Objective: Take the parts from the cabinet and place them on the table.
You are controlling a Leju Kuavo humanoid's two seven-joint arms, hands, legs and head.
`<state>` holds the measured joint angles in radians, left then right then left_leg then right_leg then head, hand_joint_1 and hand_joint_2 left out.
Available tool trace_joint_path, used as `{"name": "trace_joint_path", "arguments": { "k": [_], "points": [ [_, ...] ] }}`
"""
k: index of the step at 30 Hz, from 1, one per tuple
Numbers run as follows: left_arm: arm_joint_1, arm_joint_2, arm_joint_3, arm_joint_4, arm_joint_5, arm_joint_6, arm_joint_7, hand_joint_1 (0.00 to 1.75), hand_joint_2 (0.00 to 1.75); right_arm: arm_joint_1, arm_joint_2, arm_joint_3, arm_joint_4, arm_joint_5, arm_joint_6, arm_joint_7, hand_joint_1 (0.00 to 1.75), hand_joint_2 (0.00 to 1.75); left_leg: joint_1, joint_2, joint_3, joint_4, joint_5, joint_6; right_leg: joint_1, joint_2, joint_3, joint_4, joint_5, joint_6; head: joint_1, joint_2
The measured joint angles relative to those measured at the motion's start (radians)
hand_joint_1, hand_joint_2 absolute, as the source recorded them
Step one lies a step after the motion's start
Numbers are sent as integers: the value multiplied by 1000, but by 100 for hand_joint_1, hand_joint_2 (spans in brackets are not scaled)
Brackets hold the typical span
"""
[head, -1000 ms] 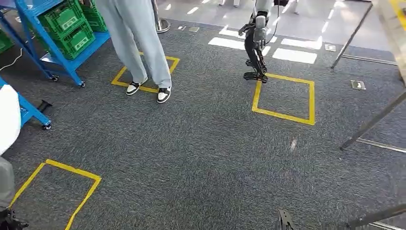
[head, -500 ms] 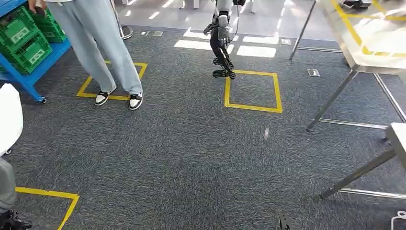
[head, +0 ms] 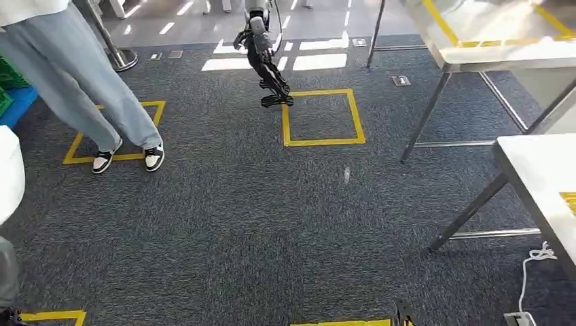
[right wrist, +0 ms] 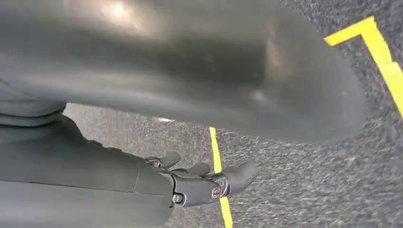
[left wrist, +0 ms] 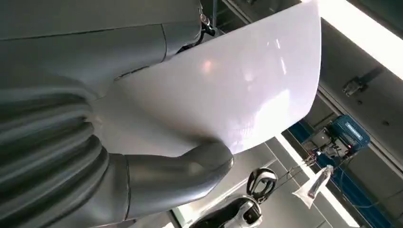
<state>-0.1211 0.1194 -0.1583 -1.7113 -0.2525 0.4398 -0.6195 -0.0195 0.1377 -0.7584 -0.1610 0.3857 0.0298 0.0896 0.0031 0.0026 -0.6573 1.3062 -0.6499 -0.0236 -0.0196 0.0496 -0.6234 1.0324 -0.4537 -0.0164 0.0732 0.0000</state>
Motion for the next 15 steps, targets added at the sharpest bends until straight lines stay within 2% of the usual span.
{"name": "trace_joint_path", "arguments": {
  "k": [1, 2, 3, 4, 5, 6, 7, 8, 9, 10, 11, 13, 14, 15],
  "points": [
    [0, 0, 0, -1, 0, 0, 0, 175, 175, 0, 0, 0, 0, 2, 0, 0, 0, 0, -1, -4, 29, -64, 43, 6, 2, 13, 1, 1, 1, 1, 0, 0],
    [1, 0, 2, -3, 0, 0, 0, 175, 175, 0, 0, 0, 0, 3, 1, 0, 0, 0, -3, -18, 77, -165, 98, 16, 3, 28, 2, 1, 2, 3, 0, 0],
    [0, 2, 3, -8, 0, 0, 0, 175, 175, 0, 0, 0, 0, 4, 2, 0, 0, 0, -6, -57, 118, -255, 135, 28, 0, 40, 2, 0, 4, 5, 0, 0],
    [3, 3, 5, -11, -1, 1, 0, 175, 175, -3, 5, 0, 0, 7, 3, 0, 0, 0, -5, -93, 126, -281, 120, 35, 2, 49, -3, 2, 8, 11, 3, 0],
    [4, 5, 9, -15, -1, 1, 0, 175, 175, -5, 3, 0, 0, 8, 3, 0, 0, 0, -9, -82, 125, -287, 125, 31, -4, 61, -8, 1, 12, 18, -1, 0],
    [4, 5, 10, -15, -1, 1, 0, 175, 175, -3, 3, 0, 0, 8, 3, 0, 0, 0, -13, -74, 123, -286, 124, 32, -9, 70, -12, -2, 15, 26, -2, 0],
    [4, 5, 11, -16, -1, 2, 0, 175, 175, 1, 3, 0, 0, 8, 3, 0, 0, 0, -16, -66, 124, -286, 126, 36, -12, 79, -13, -6, 19, 32, -2, 0],
    [5, 5, 11, -21, -2, 2, 0, 175, 175, 2, 3, 0, 0, 9, 3, 0, 0, 0, -14, -53, 135, -301, 136, 42, -7, 92, -13, -11, 25, 42, -1, 0],
    [5, 3, 11, -25, -3, 2, 0, 175, 175, 3, 3, 0, 0, 10, 3, 0, 0, 0, -5, -34, 141, -313, 146, 43, -8, 47, -17, 4, 19, 36, -2, 0],
    [8, 2, 11, -28, -6, 2, 0, 175, 175, 1, 3, 0, 0, 10, 3, 0, 0, 0, -5, -26, 143, -319, 149, 50, 1, -1, -34, 36, -11, 38, 4, 0],
    [13, 2, 13, -32, -10, 2, 0, 175, 175, -3, 3, 1, 0, 10, 3, 0, 0, 0, -6, -9, 141, -318, 149, 53, 1, -25, -67, 104, -54, 41, 4, 0],
    [23, 2, 18, -32, -14, 2, 3, 175, 175, -6, 3, 1, 0, 13, 2, 1, 0, 0, -7, 23, 138, -315, 148, 55, -1, -36, -135, 254, -119, 49, 3, 0],
    [27, 0, 18, -33, -16, 2, 3, 175, 175, -5, 2, 1, 0, 15, 2, 3, 0, 0, -6, 38, 136, -312, 146, 53, -3, -38, -152, 292, -123, 53, 4, 0],
    [29, -2, 18, -34, -18, 2, 3, 175, 175, -3, 1, 1, 0, 16, 2, 3, 0, 0, -3, 50, 134, -309, 144, 50, -6, -41, -140, 272, -104, 57, 4, 0]
  ]
}}
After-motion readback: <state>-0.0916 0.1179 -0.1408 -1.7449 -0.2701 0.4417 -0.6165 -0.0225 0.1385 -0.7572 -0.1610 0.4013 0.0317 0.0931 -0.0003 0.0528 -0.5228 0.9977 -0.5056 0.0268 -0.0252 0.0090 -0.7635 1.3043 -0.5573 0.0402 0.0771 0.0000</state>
